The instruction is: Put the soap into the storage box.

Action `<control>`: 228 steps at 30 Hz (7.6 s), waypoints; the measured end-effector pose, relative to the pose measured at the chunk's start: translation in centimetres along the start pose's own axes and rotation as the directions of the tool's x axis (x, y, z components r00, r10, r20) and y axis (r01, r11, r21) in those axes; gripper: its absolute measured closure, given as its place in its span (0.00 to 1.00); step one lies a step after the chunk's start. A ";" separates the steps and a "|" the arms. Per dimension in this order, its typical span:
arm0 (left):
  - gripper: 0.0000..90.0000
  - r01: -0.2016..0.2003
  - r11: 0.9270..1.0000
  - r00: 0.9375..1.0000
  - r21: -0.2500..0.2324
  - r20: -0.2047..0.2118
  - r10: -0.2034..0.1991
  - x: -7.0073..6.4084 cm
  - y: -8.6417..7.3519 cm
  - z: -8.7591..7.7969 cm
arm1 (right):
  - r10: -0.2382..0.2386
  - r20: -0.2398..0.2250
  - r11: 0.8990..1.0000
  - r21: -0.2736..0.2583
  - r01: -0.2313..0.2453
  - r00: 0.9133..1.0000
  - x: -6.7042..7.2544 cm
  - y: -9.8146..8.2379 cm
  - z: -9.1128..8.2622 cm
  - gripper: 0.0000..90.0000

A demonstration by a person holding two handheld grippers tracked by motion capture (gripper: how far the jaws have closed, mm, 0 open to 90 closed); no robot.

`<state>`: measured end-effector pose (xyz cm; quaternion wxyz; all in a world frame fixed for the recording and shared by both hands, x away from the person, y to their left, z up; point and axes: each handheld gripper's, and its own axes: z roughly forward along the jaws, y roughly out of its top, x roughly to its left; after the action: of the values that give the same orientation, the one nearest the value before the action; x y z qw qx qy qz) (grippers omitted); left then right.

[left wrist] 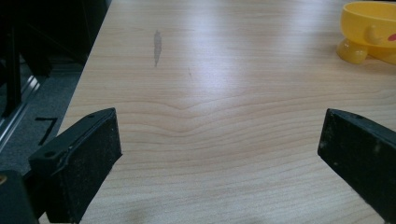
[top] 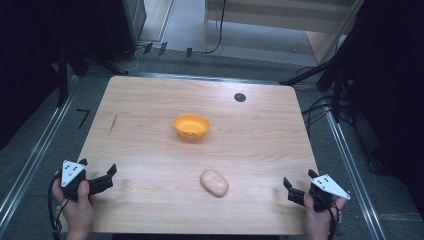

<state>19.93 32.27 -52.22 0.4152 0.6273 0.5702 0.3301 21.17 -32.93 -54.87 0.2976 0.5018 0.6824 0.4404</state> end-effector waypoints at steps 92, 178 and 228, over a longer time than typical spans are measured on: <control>0.00 -0.040 0.999 0.999 0.011 0.008 0.040 -0.3 0.0 0.1 | -0.297 -0.487 0.786 0.364 0.500 0.821 17.6 9.3 7.7 0.27; 0.00 -0.033 0.999 0.999 0.010 0.014 0.033 -0.2 0.0 0.1 | -0.357 -0.603 0.718 0.310 0.623 0.713 19.6 10.2 9.8 0.37; 0.00 -0.017 1.000 1.000 0.006 0.020 0.017 0.0 0.0 0.0 | -0.474 -0.702 0.656 0.121 0.745 0.531 19.4 18.0 15.6 0.37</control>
<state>19.92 32.23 -52.21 0.4159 0.6367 0.5617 0.3257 35.80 -7.94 -44.75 0.0845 0.1004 0.9484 0.2885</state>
